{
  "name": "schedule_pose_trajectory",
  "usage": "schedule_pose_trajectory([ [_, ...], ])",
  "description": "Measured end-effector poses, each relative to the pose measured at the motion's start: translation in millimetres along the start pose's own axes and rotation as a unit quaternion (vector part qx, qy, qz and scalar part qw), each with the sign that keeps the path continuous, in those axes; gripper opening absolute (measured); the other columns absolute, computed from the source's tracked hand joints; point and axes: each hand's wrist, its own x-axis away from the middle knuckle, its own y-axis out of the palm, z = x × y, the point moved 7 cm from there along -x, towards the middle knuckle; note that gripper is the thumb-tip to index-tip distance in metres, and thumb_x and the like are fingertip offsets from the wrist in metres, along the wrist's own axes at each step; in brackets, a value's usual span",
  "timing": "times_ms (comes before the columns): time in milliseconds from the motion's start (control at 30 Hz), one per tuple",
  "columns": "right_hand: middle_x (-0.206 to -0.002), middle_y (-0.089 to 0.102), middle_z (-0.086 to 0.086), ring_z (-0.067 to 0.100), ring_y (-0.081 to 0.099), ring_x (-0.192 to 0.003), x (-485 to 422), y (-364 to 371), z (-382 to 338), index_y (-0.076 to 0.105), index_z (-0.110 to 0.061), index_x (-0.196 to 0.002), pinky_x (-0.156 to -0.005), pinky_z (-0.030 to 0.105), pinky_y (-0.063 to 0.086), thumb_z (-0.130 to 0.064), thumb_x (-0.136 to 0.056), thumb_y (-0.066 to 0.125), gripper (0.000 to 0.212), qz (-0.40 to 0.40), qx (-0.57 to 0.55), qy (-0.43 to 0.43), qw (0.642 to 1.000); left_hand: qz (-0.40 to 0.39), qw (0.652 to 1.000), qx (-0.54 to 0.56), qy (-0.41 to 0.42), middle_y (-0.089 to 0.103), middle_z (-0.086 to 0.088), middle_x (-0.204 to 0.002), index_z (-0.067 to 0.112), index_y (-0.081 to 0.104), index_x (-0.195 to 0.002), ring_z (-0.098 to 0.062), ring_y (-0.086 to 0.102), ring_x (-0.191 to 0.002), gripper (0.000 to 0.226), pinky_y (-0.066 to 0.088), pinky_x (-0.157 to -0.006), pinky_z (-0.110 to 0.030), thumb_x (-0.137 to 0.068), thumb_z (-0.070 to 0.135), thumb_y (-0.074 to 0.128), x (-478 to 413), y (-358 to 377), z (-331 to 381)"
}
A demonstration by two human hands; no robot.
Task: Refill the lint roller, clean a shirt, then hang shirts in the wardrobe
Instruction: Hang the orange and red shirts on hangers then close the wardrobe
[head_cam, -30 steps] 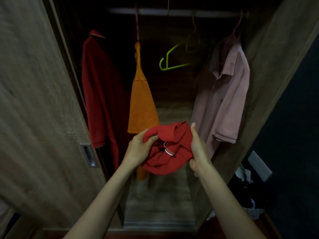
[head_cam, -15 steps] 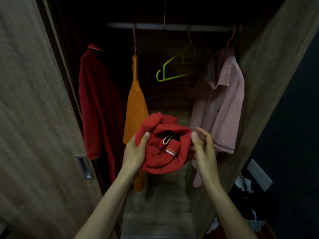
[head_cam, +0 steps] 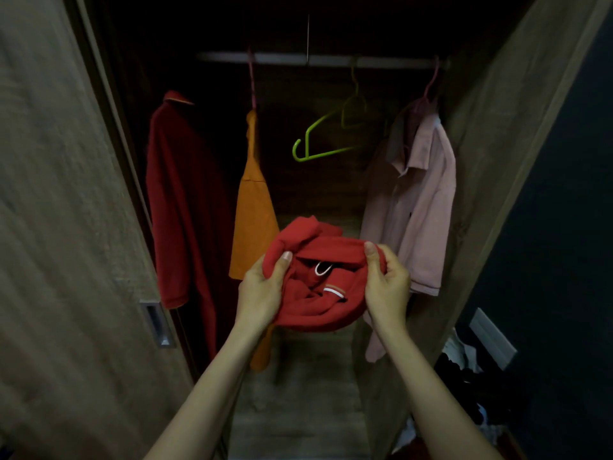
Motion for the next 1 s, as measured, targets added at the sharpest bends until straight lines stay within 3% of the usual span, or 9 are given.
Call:
schedule_pose_trajectory([
  [100, -0.064, 0.057, -0.004, 0.002, 0.050, -0.063, -4.3, -2.9, -0.2, 0.059, -0.013, -0.075, -0.062, 0.019, 0.042, -0.032, -0.096, 0.049, 0.030, 0.041, -0.006, 0.015, 0.999, -0.011, 0.997, -0.074, 0.024, 0.068, 0.012, -0.093, 0.027, 0.063, -0.102, -0.013, 0.065, -0.097, 0.018, 0.046, -0.079, -0.026, -0.093, 0.041, 0.056, 6.8, 0.5, 8.7],
  [167, -0.064, 0.057, 0.003, 0.006, 0.050, -0.065, -8.1, -2.0, 0.8, 0.056, -0.016, -0.072, -0.064, 0.023, 0.043, -0.041, -0.096, 0.046, 0.035, 0.055, -0.004, 0.031, 0.998, -0.043, 0.990, -0.130, 0.035, 0.067, 0.012, -0.097, 0.027, 0.057, -0.111, -0.013, 0.065, -0.099, 0.026, 0.046, -0.077, -0.025, -0.092, 0.044, 0.057, 12.2, 5.5, 8.0],
  [300, -0.068, 0.058, 0.013, 0.016, 0.053, -0.068, -16.5, 0.2, 7.0, 0.059, -0.007, -0.077, -0.068, 0.034, 0.046, -0.051, -0.094, 0.044, 0.050, 0.067, -0.031, 0.068, 0.995, -0.085, 0.977, -0.147, 0.127, 0.051, 0.011, -0.138, 0.039, 0.029, -0.145, -0.003, 0.051, -0.125, 0.066, 0.042, -0.103, -0.022, -0.088, 0.047, 0.060, 27.5, 13.7, 9.9],
  [400, -0.068, 0.058, 0.009, 0.018, 0.054, -0.067, -19.4, 3.4, 4.6, 0.059, -0.003, -0.075, -0.069, 0.037, 0.048, -0.042, -0.096, 0.046, 0.046, 0.073, -0.070, 0.080, 0.992, -0.128, 0.950, -0.132, 0.251, 0.030, 0.010, -0.152, 0.038, 0.025, -0.150, 0.002, 0.028, -0.140, 0.069, 0.025, -0.110, -0.009, -0.091, 0.038, 0.060, 46.8, 24.9, 29.9],
  [600, -0.068, 0.062, 0.004, 0.020, 0.058, -0.069, -20.5, 8.0, 7.2, 0.061, -0.017, -0.068, -0.071, 0.036, 0.050, -0.038, -0.096, 0.049, 0.037, 0.082, -0.113, 0.124, 0.982, -0.164, 0.914, -0.176, 0.328, 0.030, 0.007, -0.151, 0.038, 0.055, -0.127, -0.001, 0.027, -0.141, 0.040, 0.025, -0.110, -0.009, -0.088, 0.041, 0.063, 47.4, 30.9, 49.2],
  [733, -0.069, 0.056, 0.010, 0.020, 0.052, -0.068, -25.3, 8.6, 11.5, 0.059, 0.000, -0.073, -0.068, 0.034, 0.046, -0.036, -0.097, 0.048, 0.045, 0.081, -0.104, 0.110, 0.985, -0.185, 0.920, -0.176, 0.296, 0.044, 0.003, -0.136, 0.023, 0.066, -0.099, -0.003, 0.039, -0.132, 0.023, 0.031, -0.105, -0.011, -0.085, 0.042, 0.066, 31.2, 31.4, 41.5],
  [800, -0.065, 0.047, 0.015, 0.019, 0.045, -0.065, -27.2, 7.0, 9.5, 0.053, 0.009, -0.075, -0.062, 0.030, 0.040, -0.034, -0.098, 0.048, 0.049, 0.070, -0.069, 0.074, 0.992, -0.180, 0.926, -0.157, 0.292, 0.046, 0.003, -0.133, 0.021, 0.067, -0.091, -0.001, 0.040, -0.130, 0.018, 0.030, -0.104, -0.010, -0.084, 0.037, 0.068, 24.1, 30.6, 38.2],
  [867, -0.060, 0.045, 0.021, 0.013, 0.043, -0.061, -29.7, 3.7, 6.2, 0.053, 0.004, -0.072, -0.057, 0.027, 0.036, -0.032, -0.098, 0.048, 0.045, 0.048, 0.004, 0.020, 0.999, -0.164, 0.933, -0.125, 0.295, 0.047, 0.004, -0.134, 0.023, 0.066, -0.087, -0.002, 0.040, -0.131, 0.014, 0.030, -0.105, -0.013, -0.082, 0.035, 0.069, 18.8, 28.4, 40.6],
  [1000, -0.054, 0.047, -0.004, 0.001, 0.046, -0.057, -34.2, 1.1, 15.3, 0.051, -0.016, -0.067, -0.054, 0.017, 0.032, -0.024, -0.096, 0.054, 0.030, -0.007, 0.139, -0.046, 0.989, -0.144, 0.933, -0.078, 0.321, 0.057, 0.007, -0.121, 0.027, 0.060, -0.086, -0.009, 0.048, -0.127, 0.008, 0.033, -0.105, -0.018, -0.084, 0.034, 0.065, 14.4, 25.9, 56.0],
])
